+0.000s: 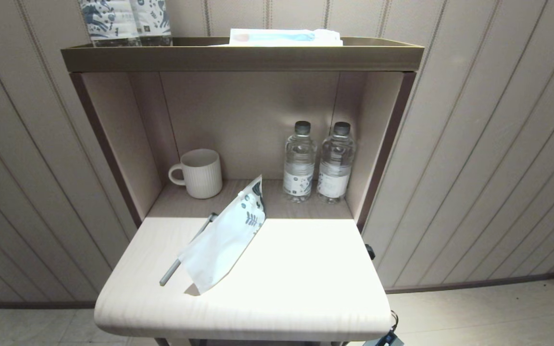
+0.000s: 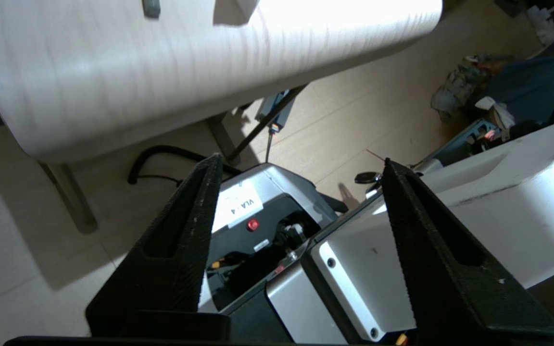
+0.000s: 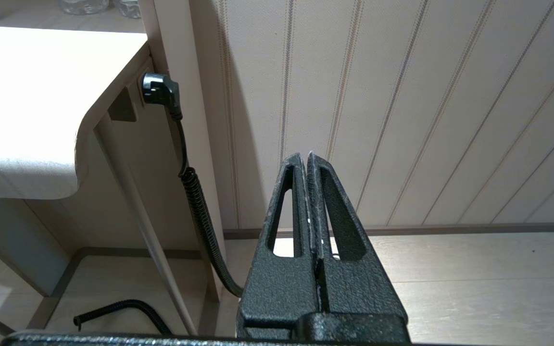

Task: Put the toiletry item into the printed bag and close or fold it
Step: Pick up the storage bag

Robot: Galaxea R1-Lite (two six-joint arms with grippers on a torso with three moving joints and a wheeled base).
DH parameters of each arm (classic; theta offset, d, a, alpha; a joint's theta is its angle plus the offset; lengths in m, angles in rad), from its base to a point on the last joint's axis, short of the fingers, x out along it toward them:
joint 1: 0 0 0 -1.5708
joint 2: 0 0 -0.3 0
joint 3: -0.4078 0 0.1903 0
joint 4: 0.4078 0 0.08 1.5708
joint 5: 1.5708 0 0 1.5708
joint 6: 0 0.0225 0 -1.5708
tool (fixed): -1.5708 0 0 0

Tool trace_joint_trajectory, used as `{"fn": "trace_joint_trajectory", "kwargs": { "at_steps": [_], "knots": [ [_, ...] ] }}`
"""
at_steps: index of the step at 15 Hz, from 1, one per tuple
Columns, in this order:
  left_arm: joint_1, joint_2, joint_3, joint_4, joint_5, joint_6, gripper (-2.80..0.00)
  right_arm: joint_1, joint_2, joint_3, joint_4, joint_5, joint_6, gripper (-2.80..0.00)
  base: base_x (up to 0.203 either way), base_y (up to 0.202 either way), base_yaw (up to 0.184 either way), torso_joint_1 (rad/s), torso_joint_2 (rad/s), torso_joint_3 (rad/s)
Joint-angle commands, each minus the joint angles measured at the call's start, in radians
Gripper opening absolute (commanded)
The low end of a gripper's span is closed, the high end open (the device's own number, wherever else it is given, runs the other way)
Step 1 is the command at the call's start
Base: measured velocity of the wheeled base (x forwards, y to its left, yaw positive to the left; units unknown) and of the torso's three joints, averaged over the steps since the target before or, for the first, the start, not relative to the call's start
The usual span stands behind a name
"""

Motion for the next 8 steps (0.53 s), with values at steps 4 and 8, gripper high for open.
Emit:
{"fn": "trace_joint_trajectory", "kwargs": {
  "at_steps": [4,8],
  "knots": [
    [-0.004,-0.015,0.057,-0.187,-0.007,-0.022,0.00,0.000,0.000,0.000,-0.001,0.000,0.000,-2.80,0.000,0.000,0.000,0.000,0.00,0.000],
    [-0.105,0.017,0.059,-0.267,-0.001,-0.026,0.00,0.000,0.000,0.000,-0.001,0.000,0.000,-2.80,0.000,0.000,0.000,0.000,0.00,0.000]
  ]
}}
